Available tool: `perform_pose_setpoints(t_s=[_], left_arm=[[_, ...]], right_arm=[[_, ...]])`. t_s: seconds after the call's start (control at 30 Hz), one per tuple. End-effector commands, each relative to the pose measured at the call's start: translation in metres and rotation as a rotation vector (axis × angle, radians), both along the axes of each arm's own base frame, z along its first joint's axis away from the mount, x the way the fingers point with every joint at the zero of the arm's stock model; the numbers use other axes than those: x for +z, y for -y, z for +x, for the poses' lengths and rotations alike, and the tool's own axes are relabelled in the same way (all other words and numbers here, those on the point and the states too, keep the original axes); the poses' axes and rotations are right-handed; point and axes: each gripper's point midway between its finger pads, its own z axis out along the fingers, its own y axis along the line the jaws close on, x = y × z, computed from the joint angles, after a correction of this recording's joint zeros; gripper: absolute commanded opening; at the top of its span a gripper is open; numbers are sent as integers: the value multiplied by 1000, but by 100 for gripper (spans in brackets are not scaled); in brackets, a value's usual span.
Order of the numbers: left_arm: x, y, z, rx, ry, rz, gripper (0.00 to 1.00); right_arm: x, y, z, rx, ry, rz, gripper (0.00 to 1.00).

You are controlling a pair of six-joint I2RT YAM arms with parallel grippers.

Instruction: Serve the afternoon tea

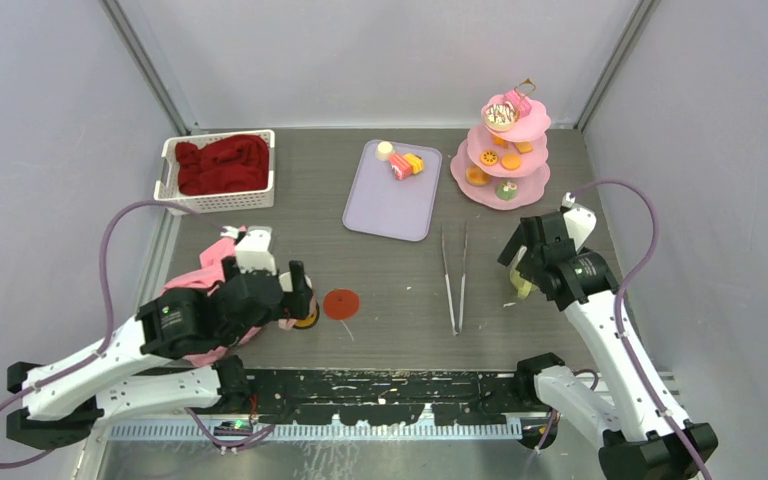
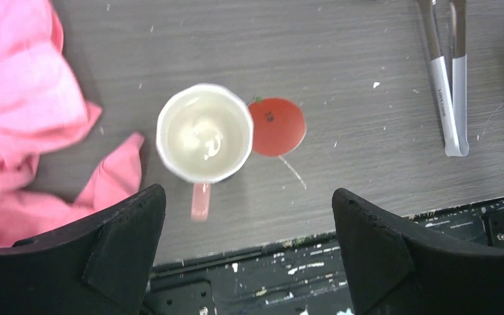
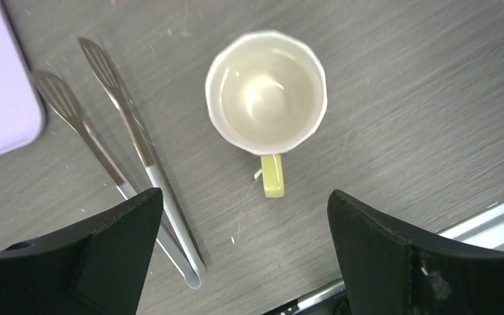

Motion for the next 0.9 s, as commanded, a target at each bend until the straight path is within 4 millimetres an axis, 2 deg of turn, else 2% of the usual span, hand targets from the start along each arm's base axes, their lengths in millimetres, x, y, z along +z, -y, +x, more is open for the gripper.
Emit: perform_pose_setpoints(t_s=[0.0,0.07,0.2,0.4,0.7,0.77,0.83,0.87], left_arm=[[42,48,31,-122,167,36,98],[49,67,37,-161,174,52,99],[40,95,45,-229,107,59,99],[24,116,48,-293,51,9,100],[10,118,51,-289,11,-62,100],[9,114,51,-290,13,-40,99],[7,110,52,-287,26,-16,100],[7,106,55,-273,35,-5,99]], right_arm=[[-22,-14,0,58,-20,99,100],[-29,-13,6,63,-15,114,98],[-46,-10,10,44,-83,146,96],[-63,6,9,-51,-121,155,91],[-95,8,9,-89,-144,191,75],[-95,8,13,-96,-117,200,72],[-95,9,16,-105,-91,205,64],[-94,10,17,-109,-88,202,55]])
